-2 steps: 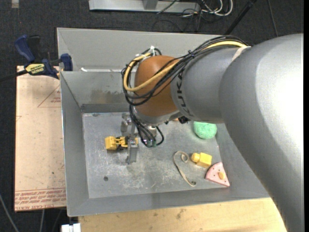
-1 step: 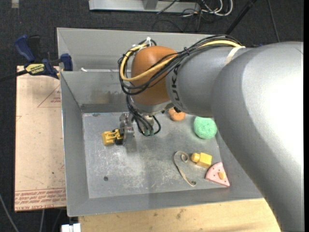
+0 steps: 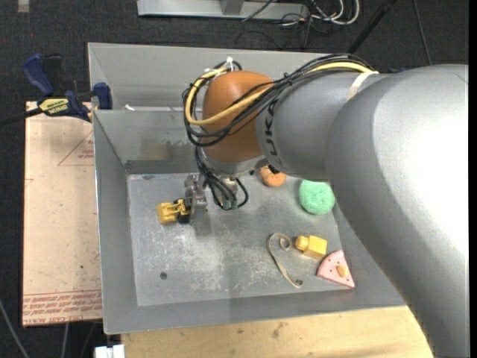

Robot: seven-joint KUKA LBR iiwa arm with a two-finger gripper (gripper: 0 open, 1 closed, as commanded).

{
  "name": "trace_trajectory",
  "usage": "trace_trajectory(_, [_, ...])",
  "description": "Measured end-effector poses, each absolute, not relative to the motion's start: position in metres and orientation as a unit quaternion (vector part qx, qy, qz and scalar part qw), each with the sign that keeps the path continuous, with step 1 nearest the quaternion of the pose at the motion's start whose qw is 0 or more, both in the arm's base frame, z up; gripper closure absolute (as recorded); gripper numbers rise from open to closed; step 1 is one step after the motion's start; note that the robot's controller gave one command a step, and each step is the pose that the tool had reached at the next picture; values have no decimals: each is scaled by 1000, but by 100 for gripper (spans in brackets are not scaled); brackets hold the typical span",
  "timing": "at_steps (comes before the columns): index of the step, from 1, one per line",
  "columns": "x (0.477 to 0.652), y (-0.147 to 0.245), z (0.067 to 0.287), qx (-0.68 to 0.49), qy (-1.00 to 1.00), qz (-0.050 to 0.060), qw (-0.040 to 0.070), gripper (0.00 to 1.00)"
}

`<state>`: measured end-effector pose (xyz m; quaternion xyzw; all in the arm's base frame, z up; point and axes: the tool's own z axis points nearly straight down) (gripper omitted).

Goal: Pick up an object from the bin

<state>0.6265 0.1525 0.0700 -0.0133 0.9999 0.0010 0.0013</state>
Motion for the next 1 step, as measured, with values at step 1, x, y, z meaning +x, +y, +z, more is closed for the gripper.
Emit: trace_trajectory(1, [626, 153, 70, -13, 1000, 1, 1, 100])
